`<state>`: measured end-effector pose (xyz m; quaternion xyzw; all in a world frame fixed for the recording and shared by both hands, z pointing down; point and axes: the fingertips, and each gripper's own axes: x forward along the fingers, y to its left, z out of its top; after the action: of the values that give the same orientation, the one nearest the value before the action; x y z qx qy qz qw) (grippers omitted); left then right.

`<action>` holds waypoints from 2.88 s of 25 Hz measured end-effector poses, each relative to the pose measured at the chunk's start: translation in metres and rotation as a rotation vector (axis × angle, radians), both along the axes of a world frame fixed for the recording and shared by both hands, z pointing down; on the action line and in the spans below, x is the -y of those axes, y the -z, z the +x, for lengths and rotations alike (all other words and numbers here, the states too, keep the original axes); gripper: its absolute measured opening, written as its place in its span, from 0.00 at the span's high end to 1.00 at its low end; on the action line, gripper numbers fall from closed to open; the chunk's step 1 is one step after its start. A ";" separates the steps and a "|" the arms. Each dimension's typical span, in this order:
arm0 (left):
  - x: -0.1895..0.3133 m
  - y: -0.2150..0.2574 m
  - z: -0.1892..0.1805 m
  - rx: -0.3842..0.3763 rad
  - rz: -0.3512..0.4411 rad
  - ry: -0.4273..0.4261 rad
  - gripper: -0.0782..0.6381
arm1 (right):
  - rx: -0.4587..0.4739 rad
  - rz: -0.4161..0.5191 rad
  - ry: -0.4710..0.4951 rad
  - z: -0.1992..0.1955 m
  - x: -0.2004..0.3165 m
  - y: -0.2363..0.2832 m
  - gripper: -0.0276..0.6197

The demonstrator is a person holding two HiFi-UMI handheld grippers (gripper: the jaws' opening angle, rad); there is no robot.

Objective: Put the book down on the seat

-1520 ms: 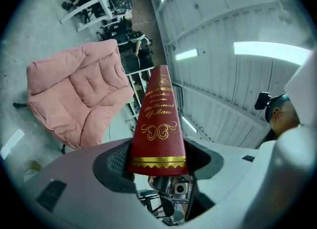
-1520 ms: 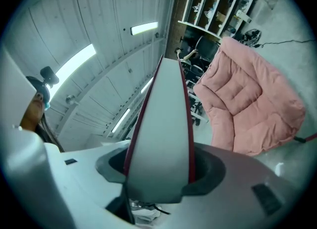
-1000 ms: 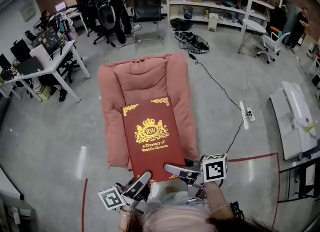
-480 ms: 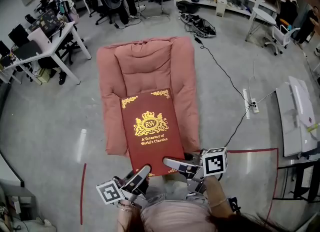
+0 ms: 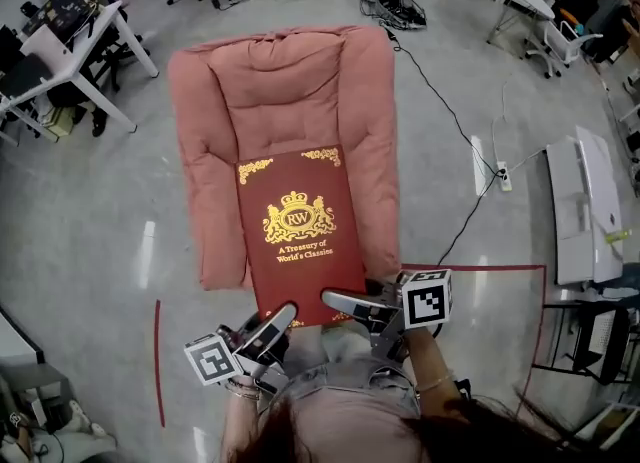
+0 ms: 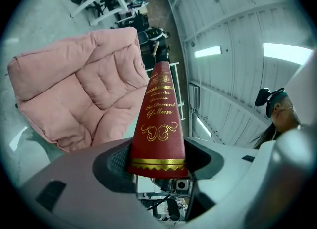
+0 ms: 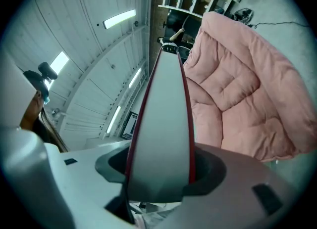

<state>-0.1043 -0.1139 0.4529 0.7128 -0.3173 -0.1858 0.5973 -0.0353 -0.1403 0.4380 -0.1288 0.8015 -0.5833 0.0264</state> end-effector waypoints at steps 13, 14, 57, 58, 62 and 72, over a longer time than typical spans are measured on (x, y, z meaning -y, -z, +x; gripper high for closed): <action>0.040 -0.050 -0.009 -0.030 -0.072 0.010 0.51 | -0.031 -0.100 -0.066 -0.006 0.036 -0.053 0.53; 0.043 -0.055 -0.009 -0.033 -0.080 0.009 0.51 | -0.034 -0.106 -0.068 -0.006 0.038 -0.057 0.53; 0.113 -0.251 -0.017 -0.025 -0.338 -0.097 0.51 | -0.081 -0.339 -0.140 -0.013 0.108 -0.255 0.53; 0.112 -0.257 -0.017 -0.021 -0.346 -0.099 0.51 | -0.080 -0.345 -0.143 -0.013 0.107 -0.261 0.53; 0.111 -0.280 -0.019 -0.010 -0.380 -0.103 0.50 | -0.079 -0.371 -0.149 -0.013 0.106 -0.285 0.53; 0.109 -0.326 -0.016 -0.020 -0.464 -0.069 0.50 | -0.068 -0.419 -0.177 -0.012 0.107 -0.333 0.53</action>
<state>-0.1208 -0.2228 0.7788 0.5648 -0.3212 -0.0945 0.7543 -0.0473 -0.2471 0.7708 -0.2208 0.6490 -0.7277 0.0230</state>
